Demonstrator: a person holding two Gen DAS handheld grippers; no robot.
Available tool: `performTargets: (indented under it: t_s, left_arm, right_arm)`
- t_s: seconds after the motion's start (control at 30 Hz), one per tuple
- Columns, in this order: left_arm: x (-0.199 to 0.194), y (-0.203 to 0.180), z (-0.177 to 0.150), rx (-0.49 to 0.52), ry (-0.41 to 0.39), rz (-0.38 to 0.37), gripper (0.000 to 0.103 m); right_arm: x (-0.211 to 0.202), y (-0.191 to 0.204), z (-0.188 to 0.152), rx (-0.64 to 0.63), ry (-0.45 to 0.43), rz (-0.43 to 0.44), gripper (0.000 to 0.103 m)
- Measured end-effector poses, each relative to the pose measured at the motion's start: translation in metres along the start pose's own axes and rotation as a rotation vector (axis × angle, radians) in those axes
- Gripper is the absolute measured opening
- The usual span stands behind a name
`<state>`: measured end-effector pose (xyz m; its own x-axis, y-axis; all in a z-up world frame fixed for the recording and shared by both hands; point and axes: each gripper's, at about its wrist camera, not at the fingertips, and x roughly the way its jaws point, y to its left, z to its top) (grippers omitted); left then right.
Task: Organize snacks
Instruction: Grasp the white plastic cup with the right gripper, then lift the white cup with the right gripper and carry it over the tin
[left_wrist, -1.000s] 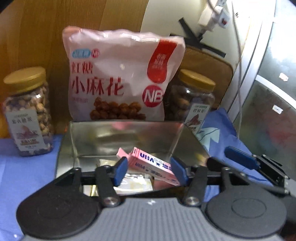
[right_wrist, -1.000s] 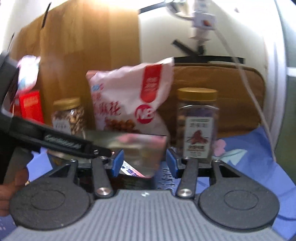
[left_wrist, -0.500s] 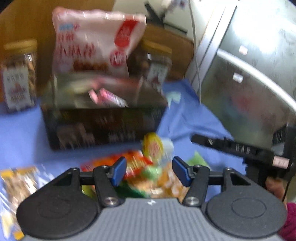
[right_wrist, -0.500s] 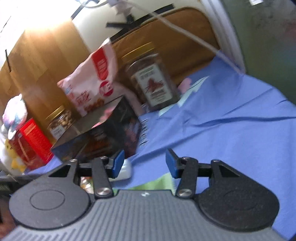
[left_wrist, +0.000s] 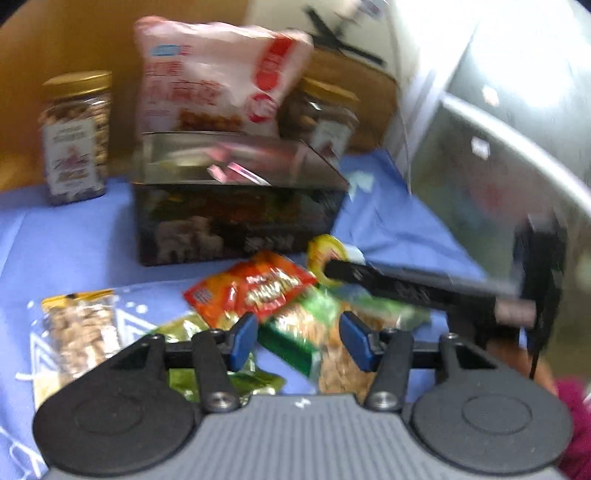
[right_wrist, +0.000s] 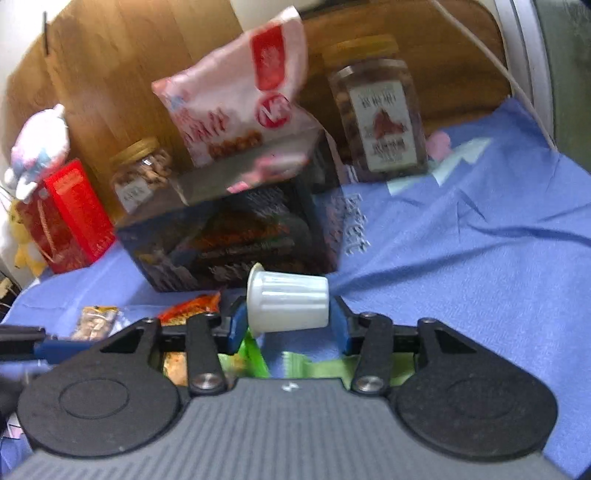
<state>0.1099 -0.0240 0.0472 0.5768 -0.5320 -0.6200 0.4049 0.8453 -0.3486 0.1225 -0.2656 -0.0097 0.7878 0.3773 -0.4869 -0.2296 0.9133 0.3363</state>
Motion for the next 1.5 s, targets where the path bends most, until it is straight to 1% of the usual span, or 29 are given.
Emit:
performTargets:
  t_s: [0.1,0.13,0.17,0.2,0.27,0.3,0.4,0.47,0.57,0.6,0.67,0.77,0.8,0.87,0.93,1.03,1.13,1.17,1.2,1.5]
  left_arm:
    - [-0.017,0.022,0.006,-0.092,-0.043,-0.023,0.052]
    - [-0.022,0.028,0.007,-0.114,-0.054,-0.03,0.054]
    - [-0.027,0.034,0.007,-0.135,-0.069,-0.038,0.058]
    - [-0.031,0.039,0.006,-0.15,-0.082,-0.044,0.06]
    - [-0.037,0.047,0.004,-0.171,-0.092,-0.038,0.06]
    - [-0.039,0.05,0.002,-0.182,-0.092,-0.035,0.06]
    - [-0.044,0.06,-0.009,-0.22,-0.082,-0.05,0.06]
    - [-0.045,0.066,-0.015,-0.231,-0.074,-0.047,0.06]
    - [-0.048,0.073,-0.023,-0.249,-0.062,-0.037,0.06]
    - [-0.049,0.076,-0.026,-0.257,-0.059,-0.037,0.06]
    - [-0.051,0.08,-0.031,-0.266,-0.054,-0.035,0.06]
    - [-0.054,0.084,-0.035,-0.268,-0.05,-0.024,0.06]
    - [-0.055,0.084,-0.036,-0.27,-0.048,-0.021,0.06]
    - [-0.056,0.085,-0.036,-0.272,-0.044,-0.013,0.06]
    - [-0.055,0.085,-0.038,-0.277,-0.038,-0.002,0.06]
    - [-0.052,0.085,-0.039,-0.284,-0.019,0.011,0.06]
    - [-0.049,0.084,-0.041,-0.292,0.0,0.025,0.06]
    - [-0.048,0.083,-0.042,-0.296,0.004,0.029,0.065]
    - [-0.048,0.083,-0.043,-0.3,0.006,0.035,0.067]
    - [-0.047,0.079,-0.041,-0.317,0.023,0.082,0.068]
  right_arm:
    - [-0.022,0.021,0.0,-0.051,-0.058,0.035,0.049]
    - [-0.028,0.03,0.0,-0.078,-0.072,0.06,0.049]
    - [-0.035,0.038,-0.002,-0.108,-0.084,0.087,0.049]
    - [-0.039,0.049,-0.004,-0.146,-0.097,0.109,0.049]
    - [-0.043,0.069,-0.01,-0.227,-0.112,0.13,0.049]
    - [-0.042,0.079,-0.013,-0.255,-0.098,0.152,0.049]
    - [-0.032,0.094,-0.018,-0.27,-0.014,0.241,0.048]
    - [-0.025,0.104,-0.021,-0.289,0.029,0.262,0.048]
    - [-0.012,0.114,-0.028,-0.311,0.094,0.263,0.049]
    - [-0.008,0.116,-0.03,-0.31,0.122,0.272,0.05]
    - [-0.003,0.119,-0.034,-0.311,0.154,0.283,0.052]
    - [-0.001,0.128,-0.038,-0.35,0.165,0.277,0.052]
    - [-0.001,0.13,-0.039,-0.361,0.171,0.274,0.054]
    - [-0.001,0.134,-0.04,-0.382,0.178,0.263,0.06]
    - [0.0,0.138,-0.041,-0.418,0.178,0.247,0.06]
    - [0.005,0.141,-0.042,-0.457,0.188,0.233,0.064]
    - [0.012,0.139,-0.042,-0.474,0.21,0.23,0.064]
    - [0.013,0.14,-0.042,-0.483,0.214,0.229,0.064]
    - [0.014,0.14,-0.042,-0.496,0.216,0.228,0.064]
    - [0.017,0.144,-0.042,-0.577,0.231,0.237,0.066]
